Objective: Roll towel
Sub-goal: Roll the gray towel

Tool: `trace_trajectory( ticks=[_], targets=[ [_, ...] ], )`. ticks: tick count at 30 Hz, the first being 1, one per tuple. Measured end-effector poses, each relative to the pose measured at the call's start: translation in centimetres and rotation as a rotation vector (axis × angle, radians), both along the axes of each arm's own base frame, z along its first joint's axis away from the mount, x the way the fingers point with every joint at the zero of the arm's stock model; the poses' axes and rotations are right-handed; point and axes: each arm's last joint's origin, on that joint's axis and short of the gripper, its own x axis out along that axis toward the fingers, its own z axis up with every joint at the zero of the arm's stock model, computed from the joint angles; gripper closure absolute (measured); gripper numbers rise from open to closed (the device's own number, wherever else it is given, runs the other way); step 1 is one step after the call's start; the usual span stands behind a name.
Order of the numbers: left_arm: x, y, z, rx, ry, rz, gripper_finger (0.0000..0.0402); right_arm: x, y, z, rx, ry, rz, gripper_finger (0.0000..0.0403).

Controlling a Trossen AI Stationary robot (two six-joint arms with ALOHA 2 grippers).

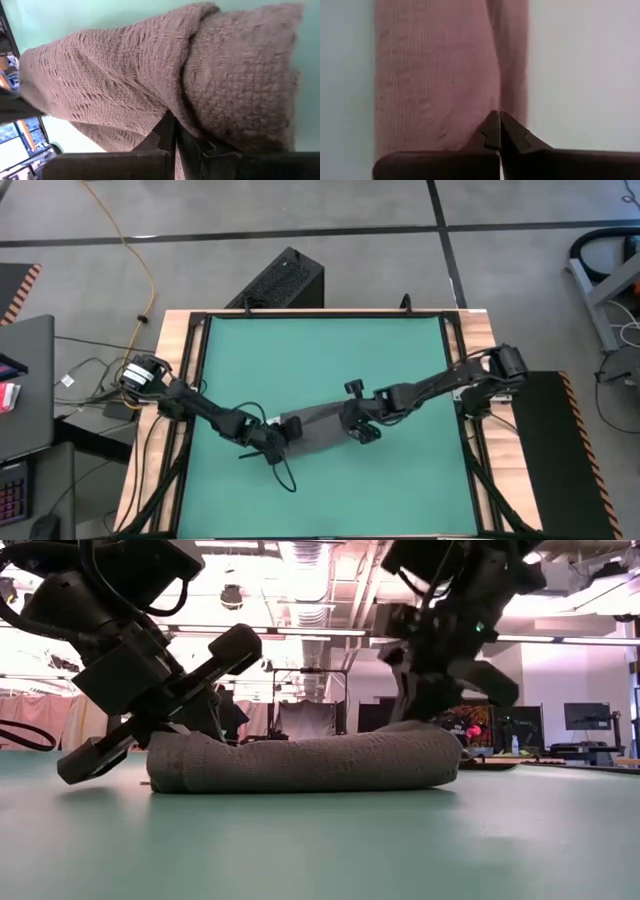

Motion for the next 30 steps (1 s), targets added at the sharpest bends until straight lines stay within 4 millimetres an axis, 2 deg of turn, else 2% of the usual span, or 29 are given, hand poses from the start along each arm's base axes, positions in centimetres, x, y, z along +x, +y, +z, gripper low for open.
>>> trace_trajectory(
  ticks=[5,10,15,19,23,27,30],
  targets=[
    [-0.3,0.2,-0.1,0.072,0.007,0.034,0.0401,0.1,1.5,-1.6,0.112,0.044,-0.017,0.0390],
    [-0.4,0.2,-0.2,0.094,0.018,0.036,0.0401,-0.5,3.7,-1.8,0.138,0.028,-0.108,0.0390],
    [-0.4,0.1,-0.2,0.102,0.035,-0.011,0.0401,-1.5,5.2,-1.9,-0.059,-0.018,-0.184,0.0389],
    [-0.5,0.1,-0.2,0.094,0.038,-0.013,0.0401,-2.6,5.0,-0.4,-0.188,-0.028,-0.195,0.0378],
    [-0.5,0.1,-0.2,0.112,0.048,-0.038,0.0401,-3.3,6.3,2.8,-0.207,-0.105,-0.020,0.0365],
    [-0.4,0.1,-0.2,0.106,0.041,-0.031,0.0401,-4.2,6.8,5.2,-0.101,-0.133,0.136,0.0330],
    [-0.4,0.1,-0.2,0.093,0.036,-0.014,0.0401,-4.2,7.4,5.7,0.025,-0.146,0.230,0.0278]
  ],
)
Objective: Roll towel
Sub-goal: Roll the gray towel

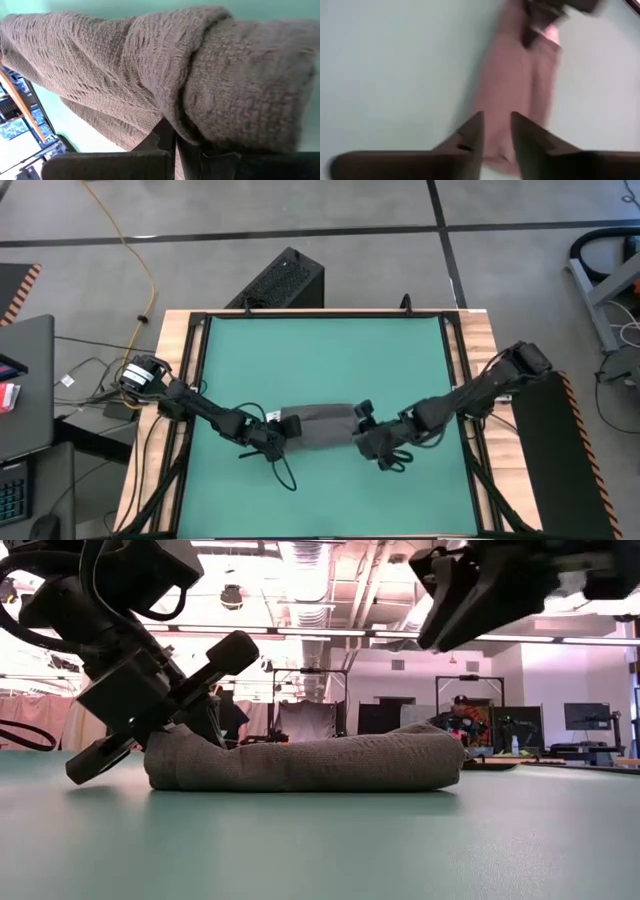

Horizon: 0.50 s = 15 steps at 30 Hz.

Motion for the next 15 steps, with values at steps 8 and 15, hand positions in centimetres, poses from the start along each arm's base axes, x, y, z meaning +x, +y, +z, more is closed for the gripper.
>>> trace_trajectory(
  ticks=[8,15],
  targets=[
    [0.0,0.0,0.0,-0.012,-0.008,0.020,0.0401,1.1,1.4,-3.3,-0.170,0.085,0.157,0.0117],
    [0.0,0.0,0.0,-0.021,-0.013,0.032,0.0401,2.5,0.7,-7.0,-0.309,0.189,0.153,0.0119]
  ],
)
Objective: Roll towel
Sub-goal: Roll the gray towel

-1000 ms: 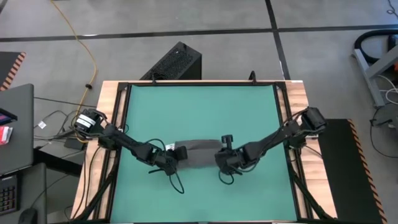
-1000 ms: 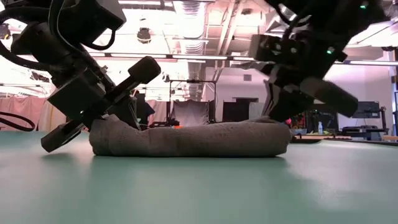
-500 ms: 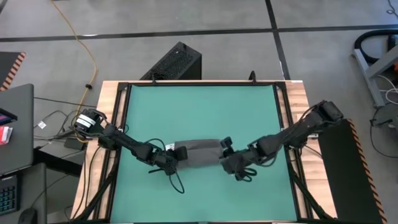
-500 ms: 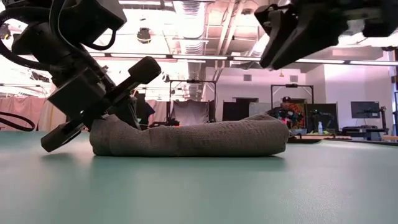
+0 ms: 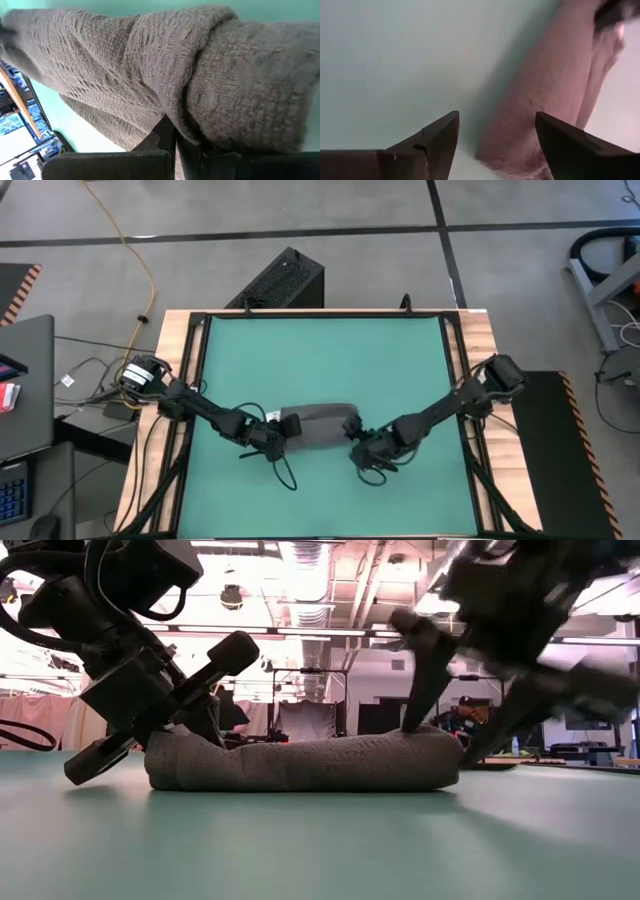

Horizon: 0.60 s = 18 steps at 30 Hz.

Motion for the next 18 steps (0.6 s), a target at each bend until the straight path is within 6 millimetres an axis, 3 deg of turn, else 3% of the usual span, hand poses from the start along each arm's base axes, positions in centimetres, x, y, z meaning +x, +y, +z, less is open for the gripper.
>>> trace_trajectory(
  ticks=[8,18],
  targets=[
    [0.0,0.0,0.0,-0.008,0.000,0.003,0.0401,1.3,-2.9,-1.7,-0.024,0.052,-0.120,0.0121],
    [0.0,0.0,0.0,-0.032,-0.008,0.028,0.0401,0.0,-2.2,1.8,-0.023,-0.050,-0.114,0.0121]
  ],
)
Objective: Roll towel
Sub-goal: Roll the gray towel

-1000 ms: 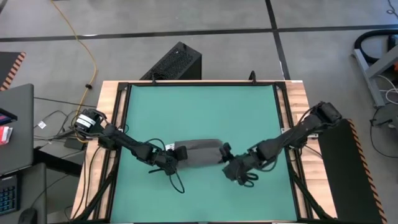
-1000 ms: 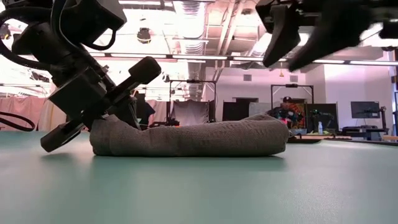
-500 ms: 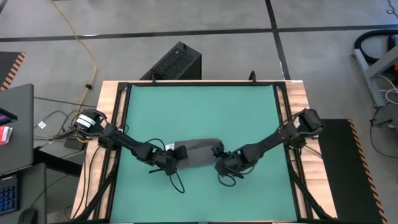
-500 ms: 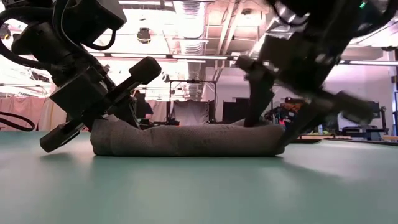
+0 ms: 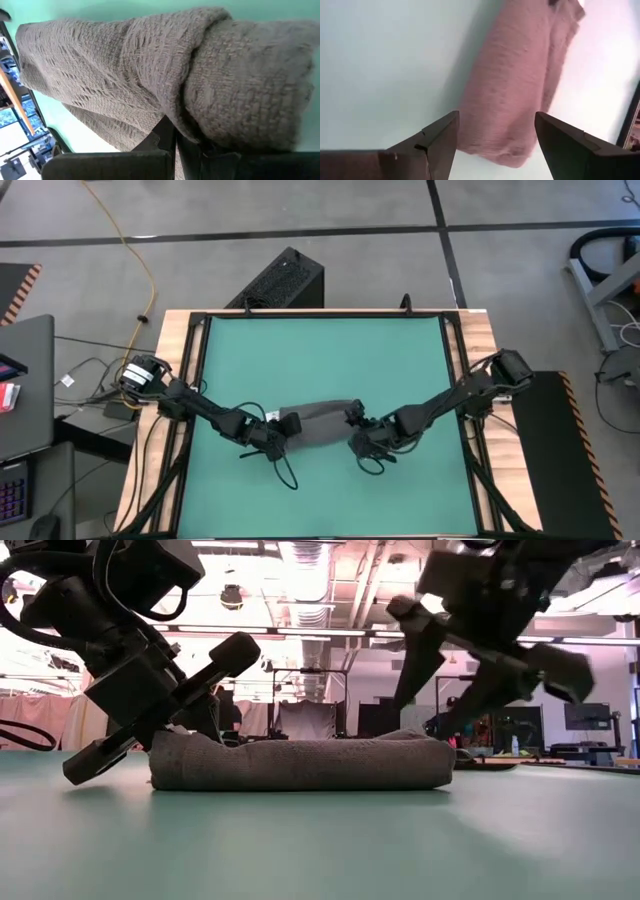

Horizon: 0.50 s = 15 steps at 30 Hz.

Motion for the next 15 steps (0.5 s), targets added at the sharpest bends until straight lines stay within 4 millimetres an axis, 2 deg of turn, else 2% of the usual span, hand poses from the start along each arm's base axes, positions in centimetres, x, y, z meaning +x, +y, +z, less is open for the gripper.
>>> trace_trajectory(
  ticks=[7,15],
  targets=[
    [0.0,0.0,0.0,-0.003,-0.001,0.004,0.0401,0.0,-0.1,-1.4,-0.018,0.068,0.085,0.0121],
    [0.0,0.0,0.0,-0.013,0.002,0.002,0.0401,0.9,-1.4,-3.3,-0.058,0.135,0.073,0.0121]
  ],
)
